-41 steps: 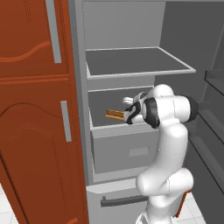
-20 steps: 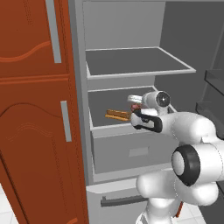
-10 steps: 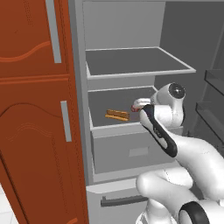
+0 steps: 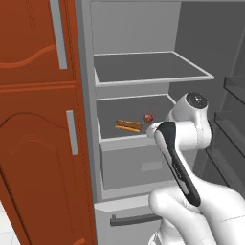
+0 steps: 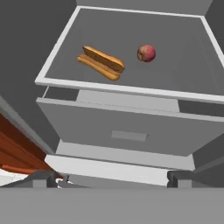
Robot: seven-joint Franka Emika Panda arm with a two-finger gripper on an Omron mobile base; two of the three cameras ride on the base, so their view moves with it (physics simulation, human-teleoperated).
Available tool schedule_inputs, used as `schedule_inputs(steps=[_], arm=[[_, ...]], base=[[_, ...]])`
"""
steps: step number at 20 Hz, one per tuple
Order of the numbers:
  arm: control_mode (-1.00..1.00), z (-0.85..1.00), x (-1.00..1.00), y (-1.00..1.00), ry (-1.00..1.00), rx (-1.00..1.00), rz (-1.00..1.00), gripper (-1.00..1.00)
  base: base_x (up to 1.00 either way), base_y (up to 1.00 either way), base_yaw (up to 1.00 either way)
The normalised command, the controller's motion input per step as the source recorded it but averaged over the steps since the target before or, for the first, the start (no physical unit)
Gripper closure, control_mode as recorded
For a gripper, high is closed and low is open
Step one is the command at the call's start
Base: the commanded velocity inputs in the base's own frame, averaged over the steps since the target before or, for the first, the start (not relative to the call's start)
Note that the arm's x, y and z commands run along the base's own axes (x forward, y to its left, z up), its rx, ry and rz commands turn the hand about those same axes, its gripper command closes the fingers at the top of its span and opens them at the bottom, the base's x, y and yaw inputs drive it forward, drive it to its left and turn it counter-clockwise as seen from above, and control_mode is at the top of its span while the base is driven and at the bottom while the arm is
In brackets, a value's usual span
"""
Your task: Move the hotdog bun and peach from the top shelf to the second highest shelf to make space. Then, place the pitcher from the counter on the cleared top shelf.
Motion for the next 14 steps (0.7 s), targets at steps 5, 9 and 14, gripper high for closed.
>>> schedule_inputs(steps=[5,9,14], arm=[[-1.0,-0.01,-1.0,0.0,-0.08,0.0,0.09,-1.0],[-1.0,0.07,-0.87,0.0,-0.11,0.0,0.05,-1.0],[-1.0,0.4,-0.11,0.03,-0.01,0.0,0.0,-1.0]], base=[[0.0,0.0,0.0],[0.0,0.0,0.0],[0.0,0.0,0.0]])
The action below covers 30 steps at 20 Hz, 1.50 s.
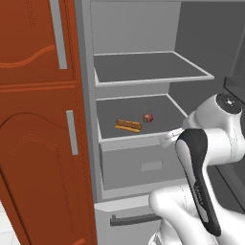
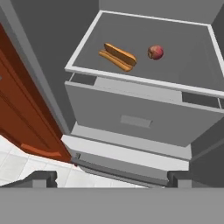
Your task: Move the hotdog bun and peach from the top shelf to the second highest shelf to make space. Then, place the pitcher from the counter on the cleared top shelf.
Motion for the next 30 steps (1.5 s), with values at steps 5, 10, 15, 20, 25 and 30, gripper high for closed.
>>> schedule_inputs(steps=[5,10,15,20,25,30], arm=[[-1.0,0.2,0.0,0.0,0.0,0.0,-0.05,-1.0],[-1.0,0.06,0.0,0.0,0.0,0.0,-0.08,-1.0],[-1.0,0.0,0.03,0.0,0.0,0.0,-0.01,-1.0],[1.0,0.0,0.0,0.0,0.0,0.0,0.0,-1.0],[1.0,0.0,0.0,0.0,0.0,0.0,0.0,-1.0],[1.0,0.0,0.0,0.0,0.0,0.0,0.0,-1.0]], base=[[0.0,0.0,0.0],[0.0,0.0,0.0],[0.0,0.0,0.0],[0.0,0.0,0.0],[-0.36,0.15,0.0],[-0.68,0.48,0.0]])
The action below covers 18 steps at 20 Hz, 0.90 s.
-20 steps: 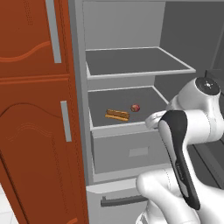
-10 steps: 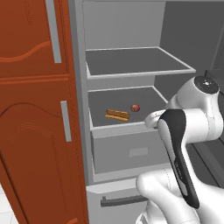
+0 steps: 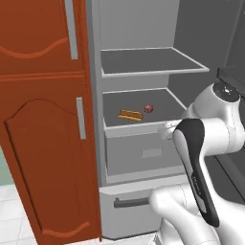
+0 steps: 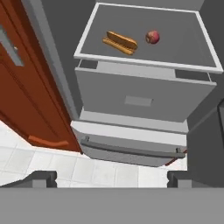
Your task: Move the hotdog bun and peach from the top shelf to the second highest shelf to make space. Then, place the pitcher from the counter on the cleared top shelf.
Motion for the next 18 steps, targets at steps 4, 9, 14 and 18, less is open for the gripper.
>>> schedule_inputs(steps=[4,9,14,18], arm=[[1.0,0.0,0.0,0.0,0.0,0.0,0.0,-1.0],[1.0,0.0,0.0,0.0,0.0,0.0,0.0,-1.0],[1.0,0.0,0.0,0.0,0.0,0.0,0.0,-1.0],[1.0,0.0,0.0,0.0,0.0,0.0,0.0,-1.0]], base=[[-0.59,0.74,-0.04],[-0.24,0.94,-0.2],[-0.25,0.58,-0.46],[-0.41,0.36,-0.58]])
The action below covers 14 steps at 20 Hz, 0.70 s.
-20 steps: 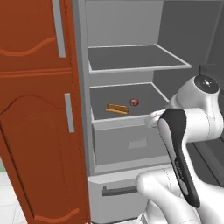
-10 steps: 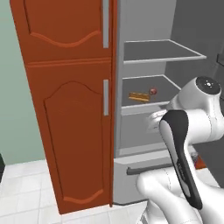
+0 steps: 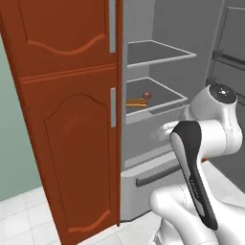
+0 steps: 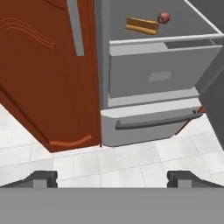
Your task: Move the hotdog bun and peach from the top shelf to the second highest shelf to make space. Then, place the pitcher from the counter on the cleared top shelf.
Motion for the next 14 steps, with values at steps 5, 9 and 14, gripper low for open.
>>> schedule_inputs(steps=[5,9,14], arm=[[1.0,0.0,0.0,0.0,0.0,0.0,0.0,-1.0],[1.0,0.0,0.0,0.0,0.0,0.0,0.0,-1.0],[1.0,0.0,0.0,0.0,0.0,0.0,0.0,-1.0]], base=[[-0.49,0.15,-0.57],[-0.31,0.0,-0.53],[-0.18,-0.08,-0.48]])
